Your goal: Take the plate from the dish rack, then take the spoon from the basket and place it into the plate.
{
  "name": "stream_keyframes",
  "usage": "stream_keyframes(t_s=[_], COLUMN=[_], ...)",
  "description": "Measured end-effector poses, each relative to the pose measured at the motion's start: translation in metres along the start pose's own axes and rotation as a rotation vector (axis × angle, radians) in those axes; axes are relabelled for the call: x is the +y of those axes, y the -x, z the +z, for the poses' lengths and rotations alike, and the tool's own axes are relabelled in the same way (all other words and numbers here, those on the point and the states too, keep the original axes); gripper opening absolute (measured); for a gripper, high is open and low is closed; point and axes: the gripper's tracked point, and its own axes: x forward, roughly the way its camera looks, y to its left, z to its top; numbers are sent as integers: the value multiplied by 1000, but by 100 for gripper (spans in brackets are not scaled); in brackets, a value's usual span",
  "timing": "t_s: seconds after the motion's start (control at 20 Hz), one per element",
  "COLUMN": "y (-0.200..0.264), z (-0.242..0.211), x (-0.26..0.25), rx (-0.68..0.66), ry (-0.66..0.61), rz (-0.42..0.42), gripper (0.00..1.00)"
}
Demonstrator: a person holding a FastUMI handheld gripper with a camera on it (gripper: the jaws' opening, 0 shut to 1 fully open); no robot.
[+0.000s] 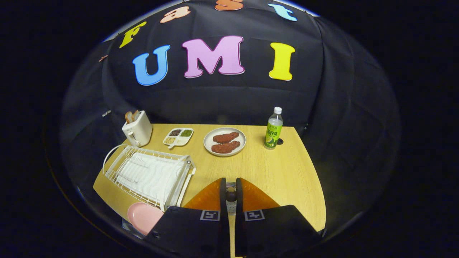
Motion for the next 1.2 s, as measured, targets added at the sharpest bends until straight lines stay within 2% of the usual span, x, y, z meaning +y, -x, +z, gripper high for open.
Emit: stream_keyframes(t_s=[0.25,0.45,0.65,0.85,1.05,1.2], y=[39,76,106,109,90,72], z=[46,52,18,-36,-90,-123], x=[42,106,166,216,255,271], rx=[-79,-84,-34,38,113,145], ry=[23,59,108,180,245,271], rz=[68,221,395,514,559,560], gripper=[10,10,10,10,10,10])
